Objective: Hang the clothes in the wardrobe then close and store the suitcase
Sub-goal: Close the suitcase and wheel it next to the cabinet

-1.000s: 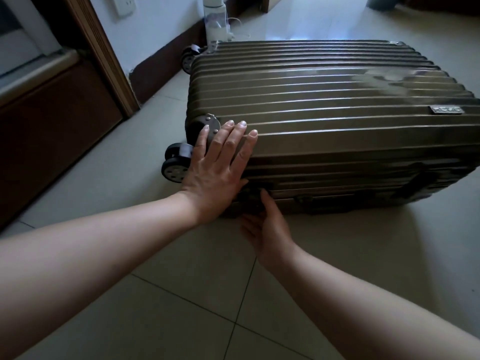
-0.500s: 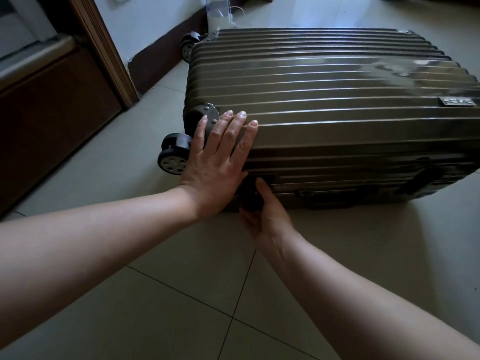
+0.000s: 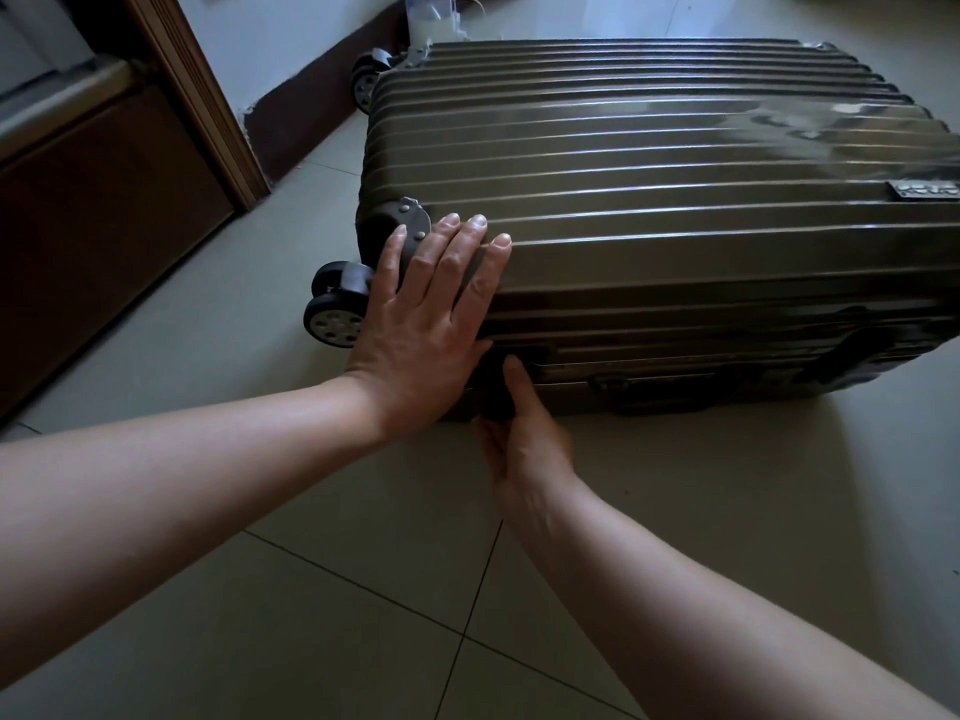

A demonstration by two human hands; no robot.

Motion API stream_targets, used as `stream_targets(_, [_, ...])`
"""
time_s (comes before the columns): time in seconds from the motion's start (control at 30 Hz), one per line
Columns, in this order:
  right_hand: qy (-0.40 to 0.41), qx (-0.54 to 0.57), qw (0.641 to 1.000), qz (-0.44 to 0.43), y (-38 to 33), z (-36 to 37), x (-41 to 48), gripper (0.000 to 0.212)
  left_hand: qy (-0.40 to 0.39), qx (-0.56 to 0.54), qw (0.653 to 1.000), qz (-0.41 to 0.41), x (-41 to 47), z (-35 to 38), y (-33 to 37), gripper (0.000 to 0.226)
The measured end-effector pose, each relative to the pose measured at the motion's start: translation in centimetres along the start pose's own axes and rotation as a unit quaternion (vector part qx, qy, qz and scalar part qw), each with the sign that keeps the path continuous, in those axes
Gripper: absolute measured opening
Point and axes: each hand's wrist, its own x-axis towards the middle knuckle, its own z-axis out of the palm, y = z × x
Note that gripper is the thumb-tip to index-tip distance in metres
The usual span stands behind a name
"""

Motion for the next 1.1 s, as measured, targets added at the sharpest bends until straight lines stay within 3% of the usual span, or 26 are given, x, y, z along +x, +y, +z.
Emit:
stream_targets(0.17, [0.041,0.022,0.999,0.000,0.0,0.6,0.0,0.043,-0.004,-0.007,1.000,-0.006,0.1,-0.1,0.2,0.078])
stream_targets(0.37, [0.063,0.002,0.998,0.010,-0.5,1.0,0.3,0.032,0.004,-0.014,1.000,-0.011,0.0,-0.1,0.4,0.077])
stream_targets(0.53, [0.001,0.029,0.999,0.023,-0.8,0.4,0.4,0.010,0.000,-0.015,1.000,-0.014,-0.1,-0.2,0.4,0.076])
stream_targets(0.7, [-0.059,0.060,0.996,0.017,-0.3,-0.6,0.9,0.036,0.004,-0.014,1.000,-0.011,-0.2,-0.1,0.4,0.076])
stream_targets(1.1, [-0.059,0.067,0.996,0.013,-0.7,-0.5,1.3,0.038,-0.005,-0.018,1.000,-0.013,-0.1,0.1,0.1,0.078])
